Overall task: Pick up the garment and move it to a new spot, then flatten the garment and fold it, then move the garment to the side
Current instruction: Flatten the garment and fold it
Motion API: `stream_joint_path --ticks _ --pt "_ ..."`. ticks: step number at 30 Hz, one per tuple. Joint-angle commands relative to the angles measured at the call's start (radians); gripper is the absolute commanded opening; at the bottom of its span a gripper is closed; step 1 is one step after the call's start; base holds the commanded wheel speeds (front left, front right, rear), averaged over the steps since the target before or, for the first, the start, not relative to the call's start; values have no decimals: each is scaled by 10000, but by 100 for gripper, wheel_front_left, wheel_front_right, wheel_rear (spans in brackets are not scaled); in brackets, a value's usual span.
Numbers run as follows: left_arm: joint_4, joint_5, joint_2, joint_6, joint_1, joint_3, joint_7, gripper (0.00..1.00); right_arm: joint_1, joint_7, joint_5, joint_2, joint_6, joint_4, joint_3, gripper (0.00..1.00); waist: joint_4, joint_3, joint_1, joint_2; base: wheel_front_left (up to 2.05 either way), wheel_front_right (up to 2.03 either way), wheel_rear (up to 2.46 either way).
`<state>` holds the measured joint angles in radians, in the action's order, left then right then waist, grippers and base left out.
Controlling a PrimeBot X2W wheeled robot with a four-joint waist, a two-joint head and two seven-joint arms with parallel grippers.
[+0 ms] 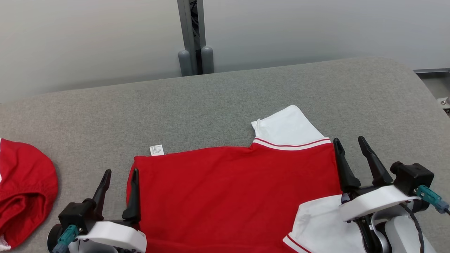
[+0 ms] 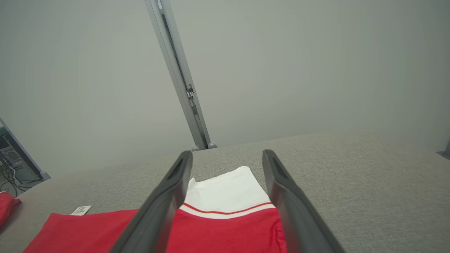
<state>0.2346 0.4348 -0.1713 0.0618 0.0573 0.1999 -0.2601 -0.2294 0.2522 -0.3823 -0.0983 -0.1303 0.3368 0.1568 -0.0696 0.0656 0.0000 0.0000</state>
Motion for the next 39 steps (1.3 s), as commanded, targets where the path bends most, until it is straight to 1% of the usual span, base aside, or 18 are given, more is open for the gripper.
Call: stream_joint_path --ticks 1,5,10,13,14,16,20,26,29,34,39 --pt "101 -253 87 -108 -81 -141 -41 100 -126 101 -134 -52 -8 115 5 100 59 21 0 0 0 0 0" --pt "380 -840 417 -343 -78 -527 -43 100 -222 154 -236 -100 -8 373 234 100 193 81 0 0 0 0 0" --pt "575 -1256 713 -702 -13 -962 -44 100 -298 161 -317 -159 -8 271 223 100 306 139 0 0 0 0 0" --pt "675 -1401 774 -808 74 -1114 -45 100 -309 161 -322 -161 -8 229 205 100 306 188 0 0 0 0 0" --pt "839 -1600 773 -906 232 -1211 -45 100 -353 162 -297 -148 -8 174 224 100 272 281 0 0 0 0 0" --pt "944 -1718 746 -926 317 -1254 -45 100 -396 162 -293 -141 -8 145 252 100 242 341 0 0 0 0 0" --pt "1628 -2209 543 -768 889 -1333 -44 100 -502 153 -311 -127 -8 89 316 100 42 667 0 0 0 0 0" --pt "3226 -2756 2 -298 2215 -1317 179 100 -632 144 -317 -55 -8 -104 426 100 -360 1268 0 0 0 0 0" --pt "3959 -2904 -207 -154 2823 -1290 293 100 -693 143 -366 -29 -8 -178 446 100 -520 1501 0 0 0 0 0" --pt "4846 -3083 -267 -407 3543 -944 315 100 -709 145 -392 -9 -8 -212 390 100 -645 1725 0 0 0 0 0" --pt "5535 -3217 -258 -453 3914 -660 384 100 -727 145 -401 9 -8 -219 330 100 -657 1763 0 0 0 0 0"
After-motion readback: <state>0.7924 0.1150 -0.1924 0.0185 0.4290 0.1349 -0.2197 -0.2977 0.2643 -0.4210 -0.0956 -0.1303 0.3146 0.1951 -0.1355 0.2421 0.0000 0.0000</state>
